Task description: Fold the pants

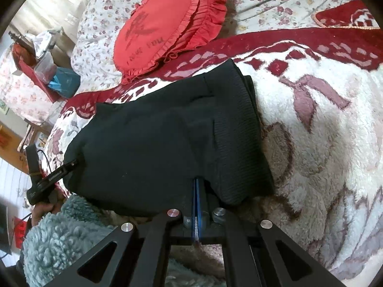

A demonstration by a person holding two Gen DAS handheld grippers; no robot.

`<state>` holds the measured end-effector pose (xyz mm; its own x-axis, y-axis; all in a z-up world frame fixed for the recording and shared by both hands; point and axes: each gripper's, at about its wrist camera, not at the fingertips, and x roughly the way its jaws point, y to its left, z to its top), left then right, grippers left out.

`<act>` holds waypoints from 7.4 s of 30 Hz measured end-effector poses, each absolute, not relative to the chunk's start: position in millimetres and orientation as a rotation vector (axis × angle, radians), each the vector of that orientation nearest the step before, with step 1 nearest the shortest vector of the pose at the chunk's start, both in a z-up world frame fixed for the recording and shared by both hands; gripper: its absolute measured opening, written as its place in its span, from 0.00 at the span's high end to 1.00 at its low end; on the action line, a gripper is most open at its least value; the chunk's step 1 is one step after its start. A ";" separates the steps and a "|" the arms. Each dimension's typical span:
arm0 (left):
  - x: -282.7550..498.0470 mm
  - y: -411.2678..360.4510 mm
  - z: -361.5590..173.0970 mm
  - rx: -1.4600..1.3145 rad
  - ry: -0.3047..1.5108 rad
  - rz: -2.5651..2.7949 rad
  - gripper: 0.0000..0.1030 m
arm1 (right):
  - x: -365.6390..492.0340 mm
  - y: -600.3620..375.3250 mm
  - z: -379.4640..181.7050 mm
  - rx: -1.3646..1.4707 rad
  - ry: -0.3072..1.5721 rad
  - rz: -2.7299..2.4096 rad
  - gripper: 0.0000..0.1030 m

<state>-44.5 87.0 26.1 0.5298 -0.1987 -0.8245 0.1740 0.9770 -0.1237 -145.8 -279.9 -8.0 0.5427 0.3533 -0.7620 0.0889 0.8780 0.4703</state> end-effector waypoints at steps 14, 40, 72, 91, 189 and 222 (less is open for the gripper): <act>-75.3 50.7 40.9 -0.119 0.967 -0.172 0.39 | -149.7 -280.3 -7.6 0.509 0.981 0.144 1.00; -70.7 44.5 33.4 -0.105 1.009 -0.136 0.39 | -181.3 -320.6 6.6 0.760 0.786 0.250 0.91; -104.8 131.3 40.7 -0.517 0.852 0.029 0.39 | -200.9 -344.5 -11.0 1.152 0.682 0.303 0.92; -112.9 154.6 31.7 -0.597 0.877 0.062 0.39 | -41.6 -16.4 36.4 0.076 1.306 0.657 0.92; -133.6 -31.0 71.7 0.084 0.801 -0.723 0.86 | -66.0 -261.3 61.5 0.925 0.791 0.258 0.63; -100.1 87.7 38.1 -0.558 1.084 -0.530 0.91 | -48.2 -91.8 28.5 -0.009 1.456 0.579 0.63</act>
<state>-100.1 87.7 38.1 0.3729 -0.6476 -0.6645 0.1265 0.7449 -0.6550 -48.2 -91.8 28.5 0.0035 0.3643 -0.9313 -0.3748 0.8639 0.3365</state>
